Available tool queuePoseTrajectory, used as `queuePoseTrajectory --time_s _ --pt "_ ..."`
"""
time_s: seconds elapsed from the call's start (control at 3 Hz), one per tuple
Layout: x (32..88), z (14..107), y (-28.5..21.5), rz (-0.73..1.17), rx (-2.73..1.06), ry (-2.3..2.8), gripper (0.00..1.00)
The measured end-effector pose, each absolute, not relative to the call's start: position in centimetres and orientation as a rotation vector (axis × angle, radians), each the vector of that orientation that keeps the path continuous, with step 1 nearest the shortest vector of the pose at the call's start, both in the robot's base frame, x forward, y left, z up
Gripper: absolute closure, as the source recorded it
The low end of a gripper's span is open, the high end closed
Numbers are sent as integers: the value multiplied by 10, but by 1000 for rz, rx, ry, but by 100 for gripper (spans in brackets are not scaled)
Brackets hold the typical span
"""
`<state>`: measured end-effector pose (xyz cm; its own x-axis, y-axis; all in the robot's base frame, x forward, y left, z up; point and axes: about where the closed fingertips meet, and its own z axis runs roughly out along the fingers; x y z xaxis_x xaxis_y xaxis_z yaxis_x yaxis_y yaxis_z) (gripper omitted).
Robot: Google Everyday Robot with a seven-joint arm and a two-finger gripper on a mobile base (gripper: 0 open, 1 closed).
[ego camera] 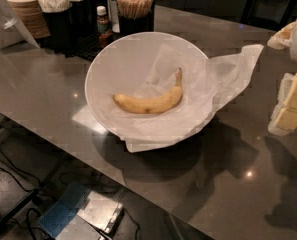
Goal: Pick banana from white bowl
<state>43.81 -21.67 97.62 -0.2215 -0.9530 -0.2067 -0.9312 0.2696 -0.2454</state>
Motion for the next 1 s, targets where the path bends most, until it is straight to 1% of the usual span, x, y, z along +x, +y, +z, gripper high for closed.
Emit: queuePoseTrajectory --time_s 0.67,1.0 --pt "438 981 -211 -85 -1735 2195 0" --pt "432 997 -185 -52 -1822 2062 0"
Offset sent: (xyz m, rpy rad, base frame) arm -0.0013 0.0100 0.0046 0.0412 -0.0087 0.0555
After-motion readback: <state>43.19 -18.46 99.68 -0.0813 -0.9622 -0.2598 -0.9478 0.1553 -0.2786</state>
